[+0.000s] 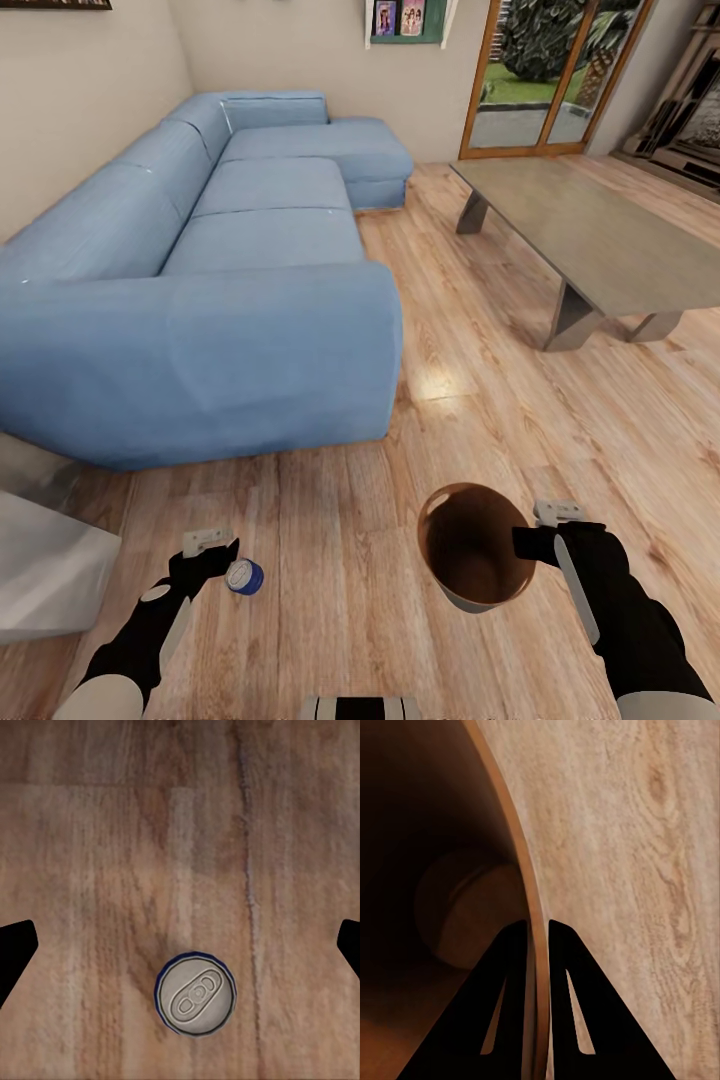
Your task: Put the three can of soda from the living room inside the tash can in the kitchen.
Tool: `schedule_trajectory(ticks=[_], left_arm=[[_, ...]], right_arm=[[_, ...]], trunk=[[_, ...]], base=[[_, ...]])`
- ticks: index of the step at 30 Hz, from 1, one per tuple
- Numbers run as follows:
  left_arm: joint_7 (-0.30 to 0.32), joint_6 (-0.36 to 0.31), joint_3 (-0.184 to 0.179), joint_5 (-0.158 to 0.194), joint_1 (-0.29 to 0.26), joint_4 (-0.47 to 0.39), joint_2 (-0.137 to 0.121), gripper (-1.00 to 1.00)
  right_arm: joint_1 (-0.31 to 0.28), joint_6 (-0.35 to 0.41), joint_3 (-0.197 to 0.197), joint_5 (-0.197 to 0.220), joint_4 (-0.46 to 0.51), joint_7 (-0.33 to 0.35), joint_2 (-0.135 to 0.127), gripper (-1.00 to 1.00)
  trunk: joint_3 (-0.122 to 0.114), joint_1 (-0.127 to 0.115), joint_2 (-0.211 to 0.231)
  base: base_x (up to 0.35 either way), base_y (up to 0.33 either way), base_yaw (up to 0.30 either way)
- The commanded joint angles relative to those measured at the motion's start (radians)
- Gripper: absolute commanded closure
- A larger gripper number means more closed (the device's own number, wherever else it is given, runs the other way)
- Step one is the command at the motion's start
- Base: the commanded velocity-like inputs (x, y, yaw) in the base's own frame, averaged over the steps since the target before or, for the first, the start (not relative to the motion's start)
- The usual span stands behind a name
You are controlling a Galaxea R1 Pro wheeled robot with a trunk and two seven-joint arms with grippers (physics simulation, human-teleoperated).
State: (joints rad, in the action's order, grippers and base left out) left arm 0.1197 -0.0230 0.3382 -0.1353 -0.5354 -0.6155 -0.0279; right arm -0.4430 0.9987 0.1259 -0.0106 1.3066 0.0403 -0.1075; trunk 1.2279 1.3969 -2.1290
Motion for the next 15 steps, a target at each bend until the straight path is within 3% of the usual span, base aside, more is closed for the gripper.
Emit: schedule_trajectory(ticks=[1, 15], left_arm=[[0.000, 0.000, 0.000, 0.000, 0.000, 0.000, 0.001, -1.00], [0.000, 0.000, -0.001, -0.001, 0.000, 0.002, 0.005, -1.00]], right_arm=[[0.000, 0.000, 0.000, 0.014, 0.000, 0.006, 0.000, 1.00], [0.000, 0.000, 0.000, 0.014, 0.000, 0.006, 0.000, 1.00]], trunk=[[0.001, 0.000, 0.000], [0.024, 0.000, 0.000]], base=[[0.000, 0.000, 0.000], [0.000, 0.000, 0.000]])
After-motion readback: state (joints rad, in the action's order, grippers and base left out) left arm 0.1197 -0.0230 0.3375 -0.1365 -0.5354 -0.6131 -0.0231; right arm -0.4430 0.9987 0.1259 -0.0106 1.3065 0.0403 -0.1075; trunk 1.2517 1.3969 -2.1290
